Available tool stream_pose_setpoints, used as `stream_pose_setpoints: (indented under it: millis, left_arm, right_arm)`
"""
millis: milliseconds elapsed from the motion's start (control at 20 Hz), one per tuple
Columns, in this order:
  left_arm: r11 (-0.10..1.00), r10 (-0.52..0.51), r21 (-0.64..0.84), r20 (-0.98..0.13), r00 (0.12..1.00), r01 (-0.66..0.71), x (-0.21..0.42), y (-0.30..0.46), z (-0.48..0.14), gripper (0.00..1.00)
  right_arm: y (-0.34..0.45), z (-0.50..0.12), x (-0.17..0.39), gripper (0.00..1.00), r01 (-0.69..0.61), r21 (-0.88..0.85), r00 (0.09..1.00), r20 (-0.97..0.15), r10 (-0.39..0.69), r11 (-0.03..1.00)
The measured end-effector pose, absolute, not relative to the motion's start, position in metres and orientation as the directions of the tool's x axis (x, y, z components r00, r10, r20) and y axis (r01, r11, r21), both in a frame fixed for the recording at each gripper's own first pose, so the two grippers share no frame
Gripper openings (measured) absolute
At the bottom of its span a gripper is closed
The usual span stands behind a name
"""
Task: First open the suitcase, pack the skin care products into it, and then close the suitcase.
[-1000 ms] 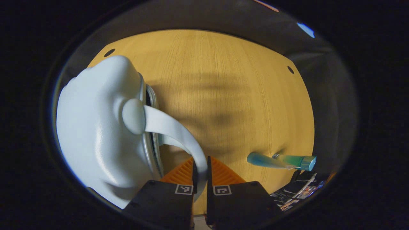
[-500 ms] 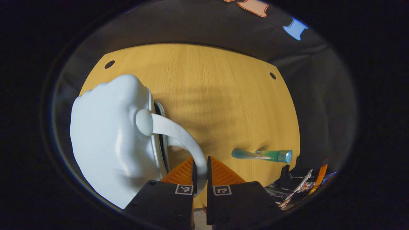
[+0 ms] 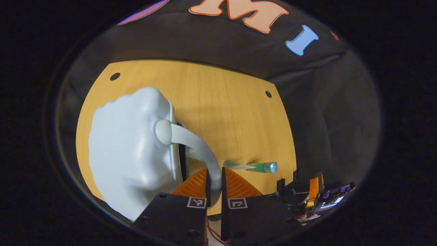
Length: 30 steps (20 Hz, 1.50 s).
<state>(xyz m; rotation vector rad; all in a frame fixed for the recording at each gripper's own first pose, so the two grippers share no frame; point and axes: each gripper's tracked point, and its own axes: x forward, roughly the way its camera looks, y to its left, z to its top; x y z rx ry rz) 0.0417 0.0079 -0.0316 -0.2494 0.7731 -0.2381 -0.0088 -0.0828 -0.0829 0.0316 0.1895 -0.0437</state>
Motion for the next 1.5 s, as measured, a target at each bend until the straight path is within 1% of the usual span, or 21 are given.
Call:
stream_pose_setpoints:
  millis: [150, 350, 450, 500, 550, 700, 1050, 1200, 1400, 1500]
  left_arm:
    - [0.927, -0.304, -0.365, -0.585, 0.752, 0.091, 0.030, 0.028, 0.000, 0.08]
    - [0.899, -0.274, -0.437, -0.499, 0.822, 0.035, 0.015, 0.090, 0.046, 0.08]
    - [0.894, -0.231, -0.448, -0.461, 0.857, 0.000, 0.006, 0.120, 0.062, 0.08]
    - [0.892, -0.204, -0.452, -0.445, 0.872, -0.022, 0.000, 0.136, 0.069, 0.12]
    - [0.889, -0.179, -0.456, -0.432, 0.884, -0.043, -0.005, 0.151, 0.074, 0.08]
    - [0.875, -0.113, -0.474, -0.405, 0.907, -0.102, -0.022, 0.191, 0.082, 0.08]
    - [0.821, 0.031, -0.517, -0.382, 0.924, -0.241, -0.055, 0.276, 0.078, 0.09]
    - [0.811, 0.080, -0.508, -0.396, 0.915, -0.291, -0.074, 0.298, 0.065, 0.09]
    - [0.803, 0.174, -0.448, -0.453, 0.874, -0.392, -0.093, 0.328, 0.032, 0.08]
    - [0.793, 0.204, -0.434, -0.472, 0.857, -0.428, -0.102, 0.340, 0.018, 0.08]
  right_arm:
    - [-0.083, -0.084, -0.008, 0.98, 0.038, 0.023, 0.980, -0.197, -0.032, 0.999]
    - [-0.077, -0.079, -0.002, 0.98, 0.009, 0.008, 0.981, -0.192, -0.008, 1.000]
    - [-0.071, -0.079, 0.002, 0.98, -0.005, 0.005, 0.982, -0.191, 0.006, 1.000]
    - [-0.067, -0.077, 0.004, 0.98, -0.013, 0.006, 0.981, -0.192, 0.014, 1.000]
    - [-0.063, -0.077, 0.004, 0.98, -0.021, 0.007, 0.981, -0.193, 0.022, 1.000]
    - [-0.053, -0.075, 0.006, 0.98, -0.045, -0.004, 0.981, -0.191, 0.044, 0.999]
    - [-0.036, -0.078, 0.006, 0.98, -0.074, -0.016, 0.977, -0.201, 0.070, 0.997]
    - [-0.030, -0.079, 0.003, 0.98, -0.082, -0.007, 0.976, -0.205, 0.079, 0.997]
    - [-0.022, -0.079, 0.003, 0.98, -0.090, 0.002, 0.974, -0.210, 0.089, 0.996]
    - [-0.017, -0.081, 0.003, 0.98, -0.098, 0.000, 0.972, -0.217, 0.095, 0.995]
